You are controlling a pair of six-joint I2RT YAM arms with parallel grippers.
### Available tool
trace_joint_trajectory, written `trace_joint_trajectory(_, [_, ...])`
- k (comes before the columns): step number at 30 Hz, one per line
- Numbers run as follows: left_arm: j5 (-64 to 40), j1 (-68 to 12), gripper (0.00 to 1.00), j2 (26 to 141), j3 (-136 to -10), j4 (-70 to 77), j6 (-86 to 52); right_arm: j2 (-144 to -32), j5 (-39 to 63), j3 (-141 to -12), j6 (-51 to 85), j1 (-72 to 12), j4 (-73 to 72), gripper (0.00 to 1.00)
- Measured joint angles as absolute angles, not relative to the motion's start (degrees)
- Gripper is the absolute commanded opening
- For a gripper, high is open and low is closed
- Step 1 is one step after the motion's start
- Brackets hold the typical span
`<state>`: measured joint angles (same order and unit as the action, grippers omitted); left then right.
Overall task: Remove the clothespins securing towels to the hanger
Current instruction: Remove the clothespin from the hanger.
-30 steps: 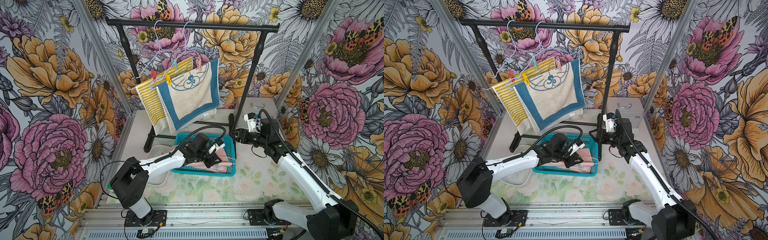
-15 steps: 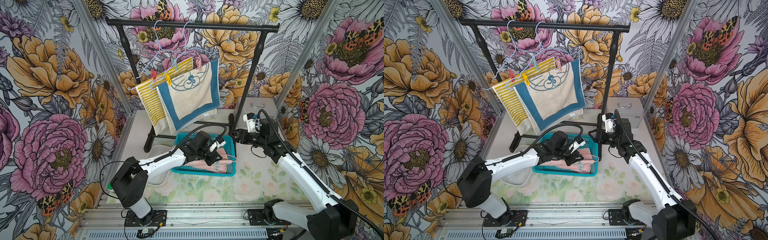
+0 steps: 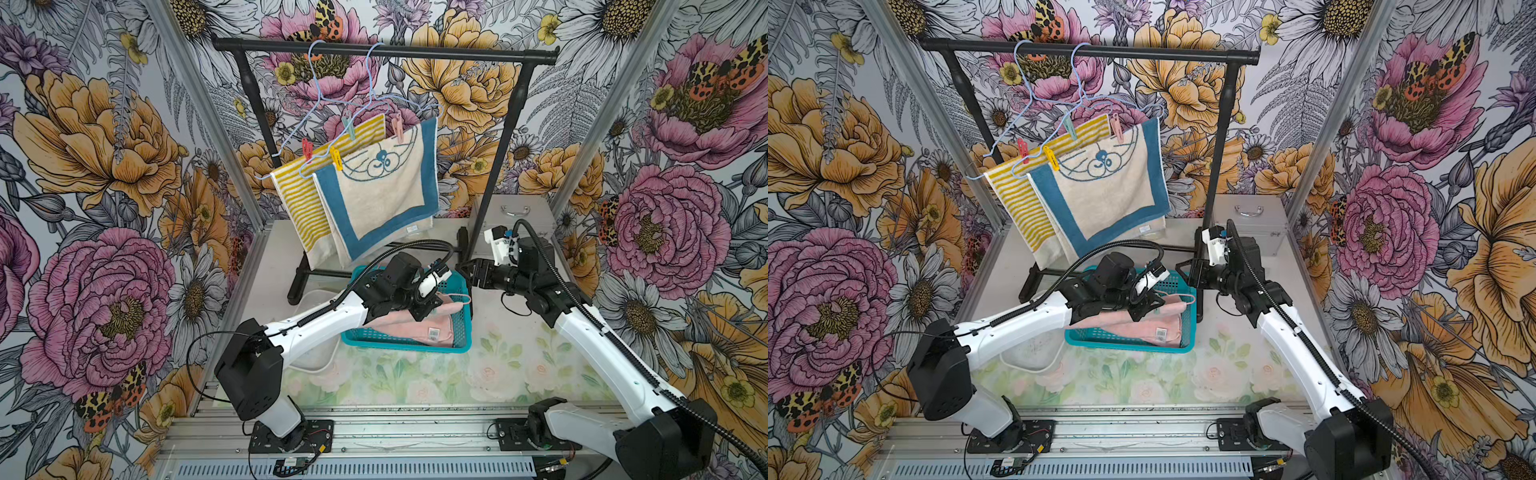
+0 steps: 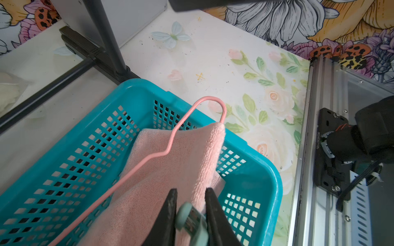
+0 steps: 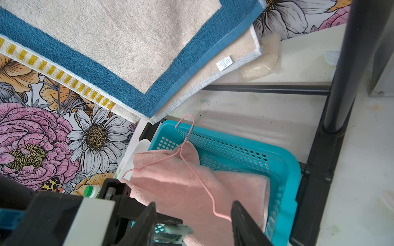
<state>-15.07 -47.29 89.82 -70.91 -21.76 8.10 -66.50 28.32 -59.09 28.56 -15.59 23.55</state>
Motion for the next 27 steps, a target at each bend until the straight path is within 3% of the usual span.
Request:
trace_joint_trajectory(15, [-14.92, -45.36, 0.00, 88.97, -69.43, -20.62, 3.68, -66.35, 27.68, -58.19, 27.35, -17.28, 23.73, 0.56])
trace_joint_trajectory(27, [-14.33, -48.14, 0.00, 89.86, -67.26, -19.86, 0.73, -63.72, 18.20, -47.66, 27.35, -26.28, 26.20, 0.54])
